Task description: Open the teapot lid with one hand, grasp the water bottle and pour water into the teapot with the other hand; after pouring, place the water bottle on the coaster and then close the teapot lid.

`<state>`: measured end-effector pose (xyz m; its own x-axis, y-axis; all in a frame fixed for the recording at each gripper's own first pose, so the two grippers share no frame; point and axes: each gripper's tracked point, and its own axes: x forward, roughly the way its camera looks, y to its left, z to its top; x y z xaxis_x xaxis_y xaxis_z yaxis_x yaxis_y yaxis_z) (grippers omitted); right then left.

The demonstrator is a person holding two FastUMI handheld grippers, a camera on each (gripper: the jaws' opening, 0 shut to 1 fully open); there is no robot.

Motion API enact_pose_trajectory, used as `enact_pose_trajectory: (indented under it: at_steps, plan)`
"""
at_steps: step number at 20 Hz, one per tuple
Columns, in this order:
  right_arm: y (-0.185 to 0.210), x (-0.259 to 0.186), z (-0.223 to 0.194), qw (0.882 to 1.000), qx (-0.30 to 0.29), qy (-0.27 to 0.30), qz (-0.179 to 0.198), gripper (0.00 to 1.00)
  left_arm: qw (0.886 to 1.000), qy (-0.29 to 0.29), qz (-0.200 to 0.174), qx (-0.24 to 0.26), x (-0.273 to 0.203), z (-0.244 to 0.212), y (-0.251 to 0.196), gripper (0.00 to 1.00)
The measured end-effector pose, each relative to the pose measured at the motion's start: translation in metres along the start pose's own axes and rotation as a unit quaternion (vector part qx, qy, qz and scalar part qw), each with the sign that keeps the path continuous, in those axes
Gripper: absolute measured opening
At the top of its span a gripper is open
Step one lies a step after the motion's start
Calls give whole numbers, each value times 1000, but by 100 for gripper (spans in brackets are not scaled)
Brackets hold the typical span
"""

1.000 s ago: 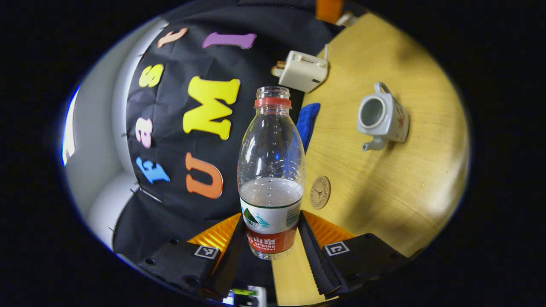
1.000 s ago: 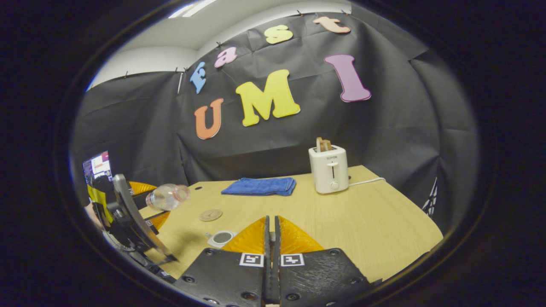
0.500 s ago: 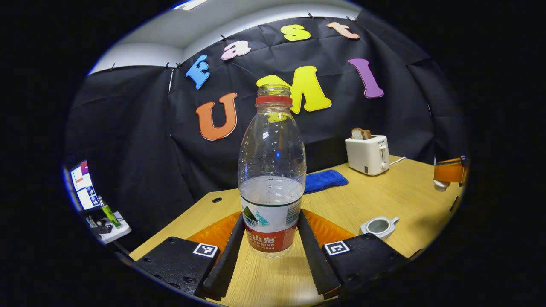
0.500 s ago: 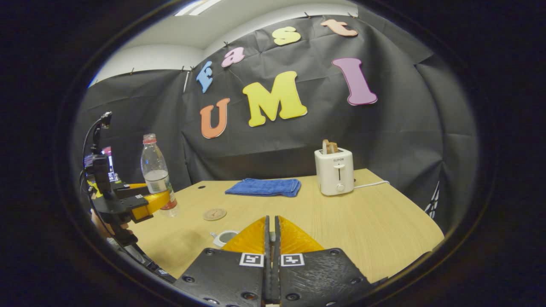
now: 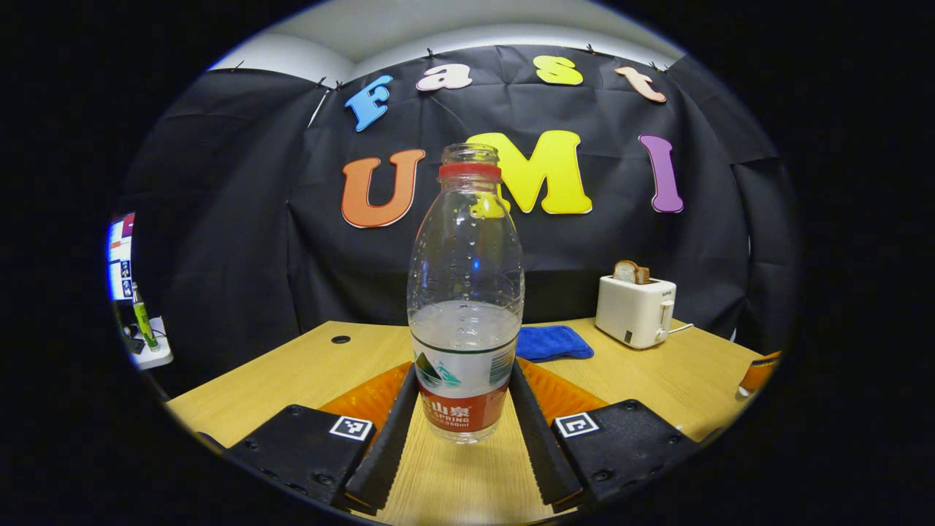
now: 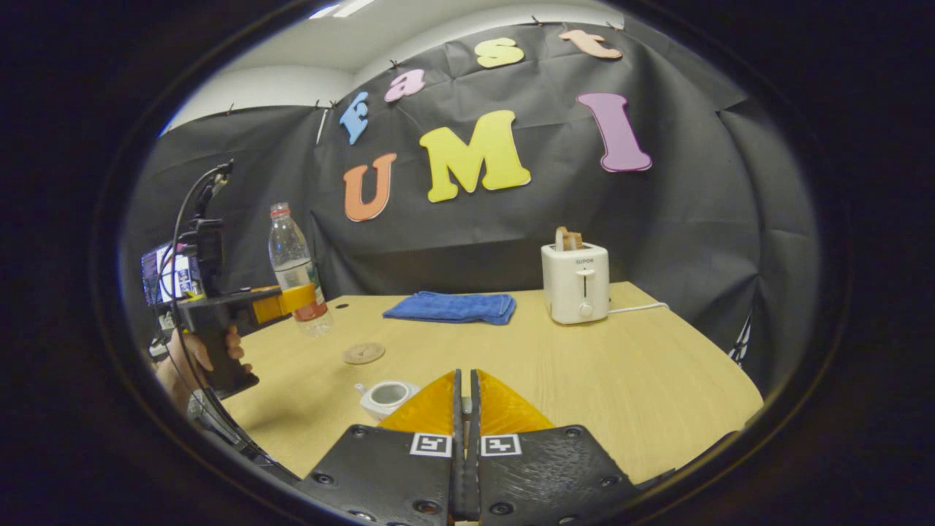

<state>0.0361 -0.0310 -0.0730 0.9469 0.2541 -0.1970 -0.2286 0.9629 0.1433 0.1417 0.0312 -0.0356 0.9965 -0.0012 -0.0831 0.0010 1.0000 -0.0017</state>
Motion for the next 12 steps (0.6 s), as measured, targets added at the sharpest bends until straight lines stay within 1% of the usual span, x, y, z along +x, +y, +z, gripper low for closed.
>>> enact_pose_trajectory:
  at_steps: [3, 7, 12]
  plan:
    - [-2, 3, -3, 1000, -8, 7, -7, 0, 1000, 3, -13, -20, 28, -7, -3, 76]
    - [-9, 10, -12, 1000, -12, 23, -18, 0, 1000, 22, -10, -18, 60, -34, 3, 77]
    - [-5, 20, -25, 999, -17, 40, -16, 0, 998, 58, -13, -26, 77, -73, 4, 78]
